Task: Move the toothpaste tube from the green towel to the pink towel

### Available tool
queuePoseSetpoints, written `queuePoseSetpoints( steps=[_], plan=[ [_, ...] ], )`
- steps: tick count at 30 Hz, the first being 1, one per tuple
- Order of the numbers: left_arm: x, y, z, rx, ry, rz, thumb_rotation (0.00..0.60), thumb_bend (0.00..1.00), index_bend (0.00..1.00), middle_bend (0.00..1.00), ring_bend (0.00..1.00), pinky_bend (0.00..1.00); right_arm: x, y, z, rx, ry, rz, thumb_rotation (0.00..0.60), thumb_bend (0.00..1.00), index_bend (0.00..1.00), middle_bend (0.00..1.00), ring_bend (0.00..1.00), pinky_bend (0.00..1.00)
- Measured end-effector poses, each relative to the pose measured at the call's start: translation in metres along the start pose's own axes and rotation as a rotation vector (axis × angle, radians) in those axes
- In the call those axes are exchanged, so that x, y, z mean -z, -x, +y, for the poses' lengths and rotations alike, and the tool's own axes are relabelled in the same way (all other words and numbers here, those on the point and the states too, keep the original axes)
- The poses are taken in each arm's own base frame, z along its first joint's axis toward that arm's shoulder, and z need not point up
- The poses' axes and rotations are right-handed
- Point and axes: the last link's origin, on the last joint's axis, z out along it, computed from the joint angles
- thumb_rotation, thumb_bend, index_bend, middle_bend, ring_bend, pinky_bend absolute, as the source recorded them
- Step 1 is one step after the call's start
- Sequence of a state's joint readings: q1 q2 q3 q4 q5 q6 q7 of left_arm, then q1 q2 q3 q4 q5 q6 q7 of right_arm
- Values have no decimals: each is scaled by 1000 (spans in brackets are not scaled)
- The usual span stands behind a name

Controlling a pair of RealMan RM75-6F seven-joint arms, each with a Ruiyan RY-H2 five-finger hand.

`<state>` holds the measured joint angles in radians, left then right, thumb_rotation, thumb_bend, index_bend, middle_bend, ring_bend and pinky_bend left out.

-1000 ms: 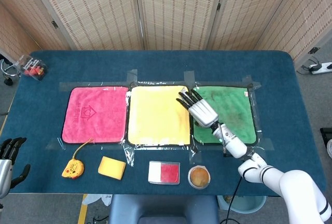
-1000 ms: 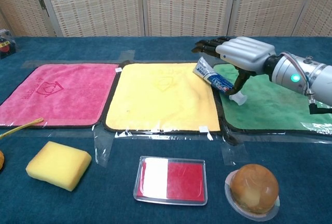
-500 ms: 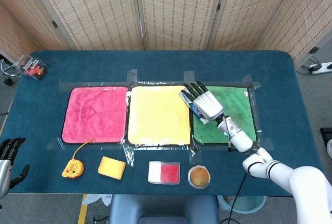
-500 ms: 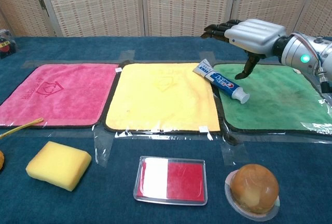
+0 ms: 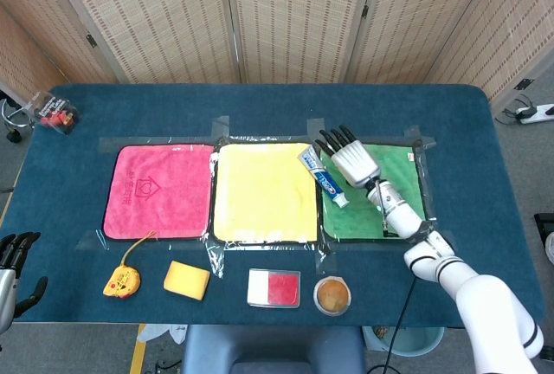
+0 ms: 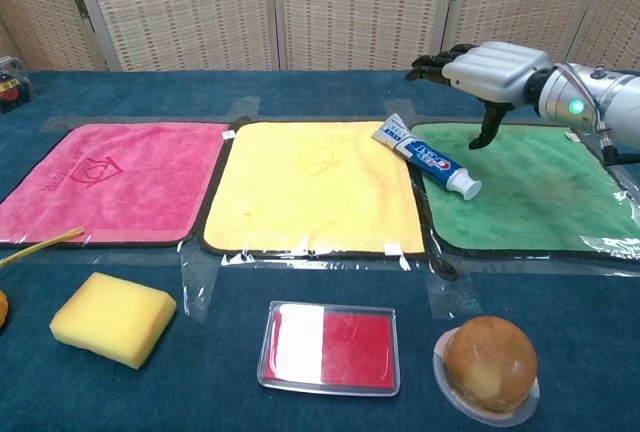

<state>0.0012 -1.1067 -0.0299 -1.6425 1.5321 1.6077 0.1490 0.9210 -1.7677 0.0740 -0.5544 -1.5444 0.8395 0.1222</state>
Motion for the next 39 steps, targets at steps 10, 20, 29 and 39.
queuePoseSetpoints(
  steps=[10,20,29,39],
  plan=[
    [1,0,-1,-2,-8,-4,600,376,179,198,151,14,-7,17,-11,31,-29,-37,600,97,0,0,0,0],
    [2,1,-2,-2,-9,-4,600,377,179,198,151,14,-12,13,-42,13,-128,29,600,96,0,0,0,0],
    [3,2,-5,-3,-20,-12,600,377,179,198,151,14,-26,-4,-93,-40,-228,109,600,96,0,0,0,0],
    [4,0,-8,-3,-23,-7,600,377,179,198,151,14,-20,-19,-119,-133,-298,188,600,97,0,0,0,0]
  ],
)
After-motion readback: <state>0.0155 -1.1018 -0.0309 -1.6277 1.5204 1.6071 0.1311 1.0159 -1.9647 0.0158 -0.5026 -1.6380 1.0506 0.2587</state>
